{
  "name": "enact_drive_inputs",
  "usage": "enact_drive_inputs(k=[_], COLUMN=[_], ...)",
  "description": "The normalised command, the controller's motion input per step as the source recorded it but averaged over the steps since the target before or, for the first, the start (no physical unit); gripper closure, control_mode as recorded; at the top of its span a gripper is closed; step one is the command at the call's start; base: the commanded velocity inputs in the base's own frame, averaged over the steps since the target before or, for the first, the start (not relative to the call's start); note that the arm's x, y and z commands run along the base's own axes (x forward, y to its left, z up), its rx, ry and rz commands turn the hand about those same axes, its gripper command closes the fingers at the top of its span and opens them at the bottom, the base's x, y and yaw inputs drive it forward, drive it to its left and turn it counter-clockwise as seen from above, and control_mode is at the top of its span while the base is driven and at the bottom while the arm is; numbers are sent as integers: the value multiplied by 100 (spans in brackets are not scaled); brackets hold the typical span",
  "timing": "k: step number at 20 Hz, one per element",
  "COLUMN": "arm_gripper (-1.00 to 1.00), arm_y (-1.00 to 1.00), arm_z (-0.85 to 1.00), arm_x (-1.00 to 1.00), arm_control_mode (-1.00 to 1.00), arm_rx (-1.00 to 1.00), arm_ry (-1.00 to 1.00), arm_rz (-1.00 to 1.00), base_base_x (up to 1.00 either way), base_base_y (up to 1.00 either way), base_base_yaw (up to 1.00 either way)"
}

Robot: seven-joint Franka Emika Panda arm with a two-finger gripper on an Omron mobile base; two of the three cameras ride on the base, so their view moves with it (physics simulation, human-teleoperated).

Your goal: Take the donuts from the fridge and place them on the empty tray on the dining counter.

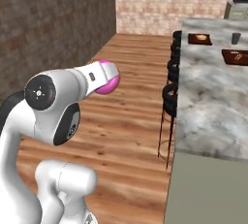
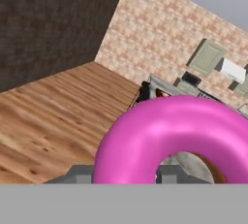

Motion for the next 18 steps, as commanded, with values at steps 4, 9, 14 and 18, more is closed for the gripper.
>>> enact_drive_inputs(k=[4,9,14,18], arm_gripper=[100,100,100,100], arm_y=[0,0,0,0], arm_z=[0,0,0,0], arm_x=[0,0,0,0], arm_control_mode=[100,100,100,100], arm_rx=[0,0,0,0], arm_ry=[0,0,0,0], arm_rz=[0,0,0,0], base_base_x=[100,100,100,100], base_base_y=[77,5,-6,8], base_base_yaw=[0,-4,-25,-23])
